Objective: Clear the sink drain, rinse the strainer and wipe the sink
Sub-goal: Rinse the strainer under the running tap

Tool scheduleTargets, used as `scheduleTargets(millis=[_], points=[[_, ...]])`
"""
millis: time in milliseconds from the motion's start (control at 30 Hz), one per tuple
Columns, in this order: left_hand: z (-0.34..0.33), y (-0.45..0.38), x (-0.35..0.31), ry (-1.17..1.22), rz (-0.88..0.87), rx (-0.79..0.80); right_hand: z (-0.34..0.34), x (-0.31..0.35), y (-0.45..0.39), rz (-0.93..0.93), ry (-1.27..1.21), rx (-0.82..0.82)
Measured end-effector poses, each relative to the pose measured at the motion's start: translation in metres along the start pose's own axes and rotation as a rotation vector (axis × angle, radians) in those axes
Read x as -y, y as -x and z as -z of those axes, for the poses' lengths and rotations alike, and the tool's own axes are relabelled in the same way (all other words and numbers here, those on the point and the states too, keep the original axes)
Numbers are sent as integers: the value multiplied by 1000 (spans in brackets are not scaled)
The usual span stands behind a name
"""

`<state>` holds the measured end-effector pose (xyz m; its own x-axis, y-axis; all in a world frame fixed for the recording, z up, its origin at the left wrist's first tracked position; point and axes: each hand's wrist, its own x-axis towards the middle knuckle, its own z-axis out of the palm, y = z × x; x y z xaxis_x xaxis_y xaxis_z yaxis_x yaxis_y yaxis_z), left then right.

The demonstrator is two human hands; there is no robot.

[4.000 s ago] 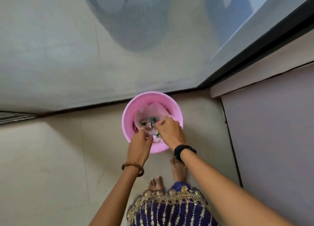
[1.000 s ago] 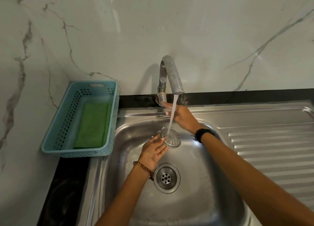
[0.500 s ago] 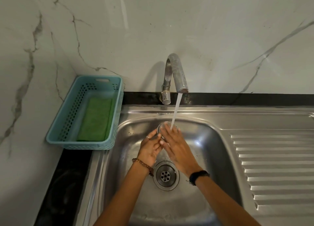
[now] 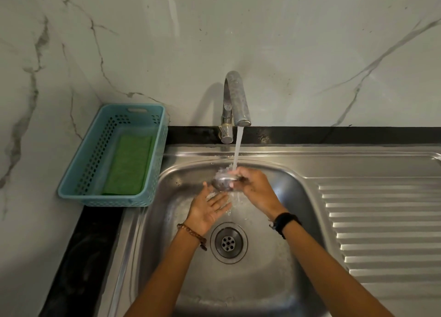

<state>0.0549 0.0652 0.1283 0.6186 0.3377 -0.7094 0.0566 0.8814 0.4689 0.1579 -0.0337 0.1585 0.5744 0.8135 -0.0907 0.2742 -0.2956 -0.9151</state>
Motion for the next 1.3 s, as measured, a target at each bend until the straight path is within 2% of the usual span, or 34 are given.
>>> scheduleTargets(millis=[67,200,333,400,467,533,600,633,700,733,767,867,933,1033,1133,1200,1300], points=[[-2,1,-10,-14,50,45,-2,-2,9,151,284,95],[-7,0,-28,-210,-69,100,5,-15,20,282,701,118],[-20,0,-26,-230,-142,155,-7,-11,17,293,862,50],[-24,1,-23,-194,-157,172,-15,-11,19,354,866,89],[-23,1,-24,-162,-169,142,-17,-14,27,380,798,87],[-18,0,-25,-188,-176,92,-12,-21,31,302,660,-59],[-14,1,-25,-263,-159,60,-7,-22,29,126,459,-251],[-14,2,-23,-301,-141,47,-5,-19,27,-6,319,-276],[-13,3,-18,-353,-103,26,-3,-13,18,-280,-50,-171],[-12,4,-15,-369,-89,12,-3,-11,15,-348,-165,-128],[-11,4,-12,-382,-74,-15,-4,-8,12,-340,-148,-115],[-4,6,-2,-363,-39,-72,-8,-1,9,-79,219,-168],[-2,8,-3,-364,-88,-84,-10,-1,11,54,286,-213],[-5,10,-14,-487,-283,-146,-8,-12,14,-19,-55,-257],[-10,12,-22,-720,-461,-141,-10,-14,8,-291,-374,-191],[-10,12,-25,-778,-468,-148,-12,-8,2,-364,-449,-151],[-2,9,-31,-759,-374,-168,-11,3,-1,-218,-325,-199]])
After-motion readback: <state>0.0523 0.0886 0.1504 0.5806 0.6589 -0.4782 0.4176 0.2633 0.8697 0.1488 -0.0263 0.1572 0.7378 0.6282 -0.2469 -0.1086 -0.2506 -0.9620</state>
